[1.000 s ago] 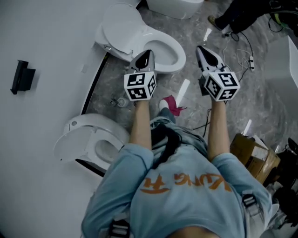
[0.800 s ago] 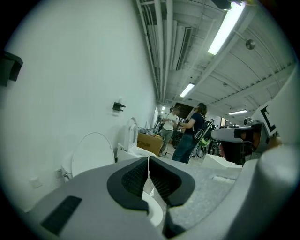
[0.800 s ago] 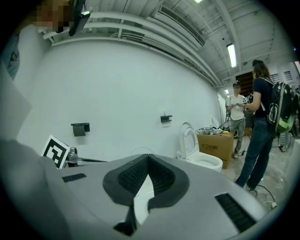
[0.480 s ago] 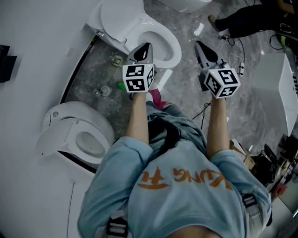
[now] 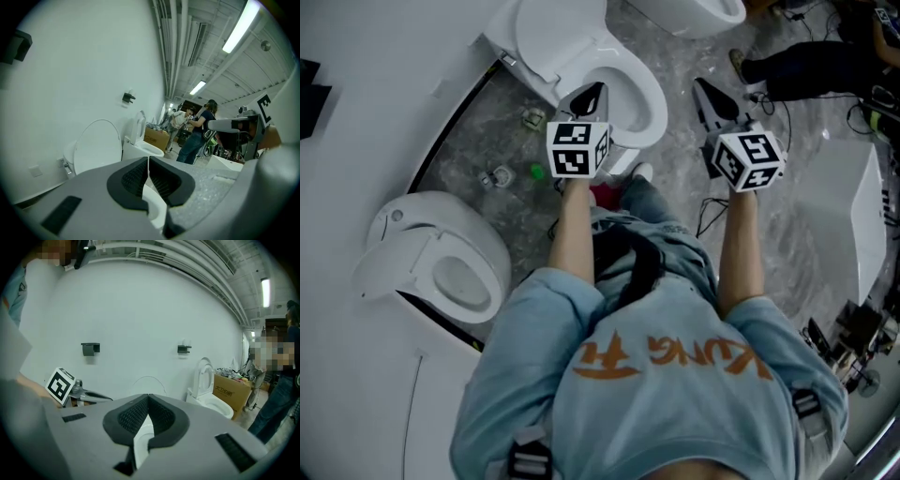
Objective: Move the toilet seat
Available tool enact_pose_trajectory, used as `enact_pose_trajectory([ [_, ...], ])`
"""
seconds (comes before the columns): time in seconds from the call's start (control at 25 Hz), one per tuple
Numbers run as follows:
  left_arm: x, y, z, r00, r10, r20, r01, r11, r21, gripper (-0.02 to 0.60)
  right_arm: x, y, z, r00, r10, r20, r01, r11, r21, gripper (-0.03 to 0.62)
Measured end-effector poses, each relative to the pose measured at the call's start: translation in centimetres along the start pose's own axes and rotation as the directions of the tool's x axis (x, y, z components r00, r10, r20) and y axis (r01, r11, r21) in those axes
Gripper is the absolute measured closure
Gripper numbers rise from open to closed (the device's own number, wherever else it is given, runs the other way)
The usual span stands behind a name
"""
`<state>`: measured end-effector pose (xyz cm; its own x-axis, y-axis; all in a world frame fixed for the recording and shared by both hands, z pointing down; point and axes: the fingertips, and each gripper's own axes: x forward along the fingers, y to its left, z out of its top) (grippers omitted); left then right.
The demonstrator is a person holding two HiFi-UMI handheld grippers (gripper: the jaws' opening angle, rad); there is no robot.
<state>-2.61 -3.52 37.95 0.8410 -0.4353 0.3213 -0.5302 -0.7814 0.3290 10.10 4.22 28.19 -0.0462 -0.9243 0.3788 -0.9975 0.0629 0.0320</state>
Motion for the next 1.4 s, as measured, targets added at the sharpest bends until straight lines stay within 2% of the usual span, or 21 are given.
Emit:
enact_pose_trajectory([
  [0.2,2.7,0.8,-1.7,0.998,0.045,-0.050,-0.046,0.999,-0.004,0.580,3.6,-2.6,-1.9,0.997,0.072,-0.028,-0.071,0.997,0.025,0.595],
  [0.32,5.3,1.0,-4.2,0.991,0.089,-0.103,-0.091,0.996,-0.022,0.580,6.7,-4.7,-4.9,0.989,0.123,-0.080,-0.119,0.992,0.047,0.595],
  [0.52,10.0,-0.5,-8.7,0.970,0.146,-0.193,-0.161,0.985,-0.065,0.580,11.2,-8.7,-9.0,0.962,0.233,-0.145,-0.217,0.969,0.114,0.595],
  [0.68,13.4,-1.5,-12.2,0.952,0.187,-0.242,-0.218,0.970,-0.106,0.580,13.8,-10.8,-14.0,0.920,0.322,-0.224,-0.297,0.945,0.140,0.595],
  [0.8,15.6,-1.7,-15.5,0.933,0.204,-0.297,-0.239,0.967,-0.088,0.580,15.5,-11.0,-18.5,0.870,0.394,-0.297,-0.370,0.919,0.136,0.595],
  [1.0,17.7,-1.1,-22.3,0.892,0.192,-0.409,-0.233,0.971,-0.053,0.579,18.0,-9.6,-25.7,0.766,0.499,-0.405,-0.485,0.862,0.146,0.595],
  [1.08,18.4,-0.8,-24.8,0.877,0.181,-0.445,-0.214,0.977,-0.023,0.578,18.8,-8.9,-28.7,0.723,0.523,-0.451,-0.531,0.839,0.122,0.595],
  [1.2,19.4,-1.4,-28.4,0.850,0.150,-0.505,-0.158,0.987,0.026,0.578,18.8,-8.0,-33.6,0.634,0.542,-0.552,-0.622,0.781,0.052,0.596],
  [1.4,20.7,-3.1,-33.4,0.805,0.103,-0.584,-0.094,0.994,0.047,0.578,18.0,-7.4,-39.6,0.521,0.577,-0.628,-0.707,0.705,0.061,0.595],
])
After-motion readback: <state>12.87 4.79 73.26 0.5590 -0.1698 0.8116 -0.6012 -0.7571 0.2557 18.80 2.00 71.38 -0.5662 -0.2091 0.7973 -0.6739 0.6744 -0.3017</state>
